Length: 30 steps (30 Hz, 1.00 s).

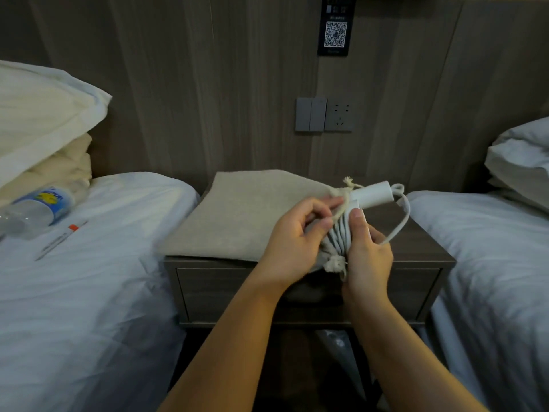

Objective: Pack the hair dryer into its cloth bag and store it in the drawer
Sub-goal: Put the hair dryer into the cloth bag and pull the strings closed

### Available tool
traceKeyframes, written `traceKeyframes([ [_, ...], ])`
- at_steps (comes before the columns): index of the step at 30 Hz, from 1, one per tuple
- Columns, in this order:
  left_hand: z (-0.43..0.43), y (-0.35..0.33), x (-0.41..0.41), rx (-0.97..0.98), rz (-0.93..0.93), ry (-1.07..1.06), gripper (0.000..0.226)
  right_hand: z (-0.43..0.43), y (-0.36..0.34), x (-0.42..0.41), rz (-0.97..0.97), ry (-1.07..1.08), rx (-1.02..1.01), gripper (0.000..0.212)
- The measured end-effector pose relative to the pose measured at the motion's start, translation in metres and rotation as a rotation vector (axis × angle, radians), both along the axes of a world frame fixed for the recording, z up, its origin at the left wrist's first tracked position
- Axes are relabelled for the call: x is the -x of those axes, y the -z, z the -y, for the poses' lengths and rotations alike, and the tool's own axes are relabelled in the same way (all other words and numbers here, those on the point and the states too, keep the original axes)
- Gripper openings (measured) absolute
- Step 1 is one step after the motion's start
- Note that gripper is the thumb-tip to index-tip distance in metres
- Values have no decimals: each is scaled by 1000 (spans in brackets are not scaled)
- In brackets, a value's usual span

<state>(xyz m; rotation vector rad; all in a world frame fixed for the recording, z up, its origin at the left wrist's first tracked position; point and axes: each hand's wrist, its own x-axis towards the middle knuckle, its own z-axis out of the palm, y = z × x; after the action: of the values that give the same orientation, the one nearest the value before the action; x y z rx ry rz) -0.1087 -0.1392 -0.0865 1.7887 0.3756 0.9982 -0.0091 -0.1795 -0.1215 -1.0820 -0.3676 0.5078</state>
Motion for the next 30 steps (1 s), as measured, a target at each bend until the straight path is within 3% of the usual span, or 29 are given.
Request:
traceKeyframes([
  [2, 4, 3, -4, -11, -16, 5, 21, 3, 1, 0, -33, 20, -12, 57],
  [8, -3, 14, -2, -177, -182, -281, 10, 10, -2, -10, 0, -84, 73, 59],
  [14, -14, 16, 9, -126, -148, -281, 15, 20, -19, -27, 154, -266, 310, 59],
  [19, -19, 11, 12, -150, -214, -287, 13, 29, -33, -40, 78, -367, 437, 61],
  [24, -10, 10, 9, -221, -275, -371, 1, 22, -34, -26, -75, -241, 367, 52],
  [27, -2, 11, 9, -384, -440, -654, 22, 16, -33, -12, -153, -164, 350, 61],
  [30, 5, 16, 14, -285, -570, -743, 24, 12, -35, -5, -216, -107, 321, 61],
])
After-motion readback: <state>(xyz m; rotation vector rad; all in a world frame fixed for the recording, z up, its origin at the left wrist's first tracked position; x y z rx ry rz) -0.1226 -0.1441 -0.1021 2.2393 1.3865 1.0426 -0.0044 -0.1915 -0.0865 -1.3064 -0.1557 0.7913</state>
